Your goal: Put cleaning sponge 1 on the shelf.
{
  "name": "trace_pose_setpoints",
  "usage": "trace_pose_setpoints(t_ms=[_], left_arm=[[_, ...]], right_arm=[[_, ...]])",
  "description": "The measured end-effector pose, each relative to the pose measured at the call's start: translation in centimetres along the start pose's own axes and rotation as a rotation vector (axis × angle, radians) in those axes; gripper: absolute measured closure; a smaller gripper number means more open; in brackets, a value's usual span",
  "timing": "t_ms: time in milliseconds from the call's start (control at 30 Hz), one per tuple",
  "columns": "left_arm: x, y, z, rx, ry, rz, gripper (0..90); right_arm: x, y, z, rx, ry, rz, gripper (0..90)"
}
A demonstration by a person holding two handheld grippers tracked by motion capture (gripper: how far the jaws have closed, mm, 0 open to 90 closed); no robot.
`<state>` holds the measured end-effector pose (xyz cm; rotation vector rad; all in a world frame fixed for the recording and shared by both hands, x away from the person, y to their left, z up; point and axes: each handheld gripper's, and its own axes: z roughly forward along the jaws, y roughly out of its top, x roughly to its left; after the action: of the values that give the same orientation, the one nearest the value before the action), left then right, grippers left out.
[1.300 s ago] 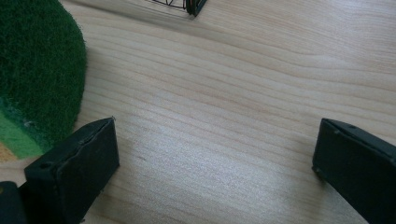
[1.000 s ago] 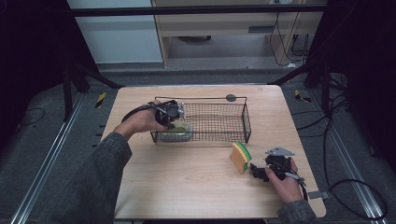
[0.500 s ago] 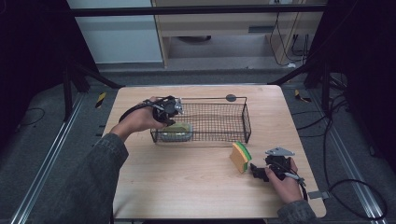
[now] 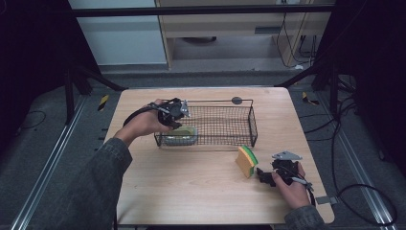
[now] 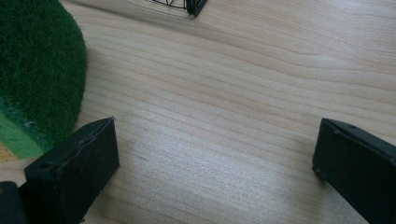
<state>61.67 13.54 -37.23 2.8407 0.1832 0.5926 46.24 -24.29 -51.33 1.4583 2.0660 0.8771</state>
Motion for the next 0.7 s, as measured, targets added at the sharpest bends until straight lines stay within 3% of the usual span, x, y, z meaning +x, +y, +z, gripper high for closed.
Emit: trace_pose_setpoints(t_ms=[133, 267, 500, 567, 700], left_arm=[[-0.1, 0.1, -0.1, -0.015, 0.006, -0.008, 66.8], [-0.2, 0.1, -0.4, -0.044, 0.037, -0.050, 58.2], [-0.5, 0.0, -1.6, -0.103, 0.103, -0.143, 34.8], [-0.6, 0.0, -1.9, -0.123, 0.113, -0.186, 20.7], [-1.0, -0.3, -2.9, -0.174, 0.127, -0.252, 13.5]], right_arm=[[0.0, 0.0, 0.0, 0.002, 0.001, 0.002, 0.6], [0.0, 0.0, 0.0, 0.002, 0.001, 0.002, 0.6], [0.0, 0.0, 0.0, 0.000, 0.000, 0.001, 0.6], [0.0, 0.0, 0.0, 0.000, 0.000, 0.001, 0.6], [0.0, 0.0, 0.0, -0.001, -0.001, 0.000, 0.6]])
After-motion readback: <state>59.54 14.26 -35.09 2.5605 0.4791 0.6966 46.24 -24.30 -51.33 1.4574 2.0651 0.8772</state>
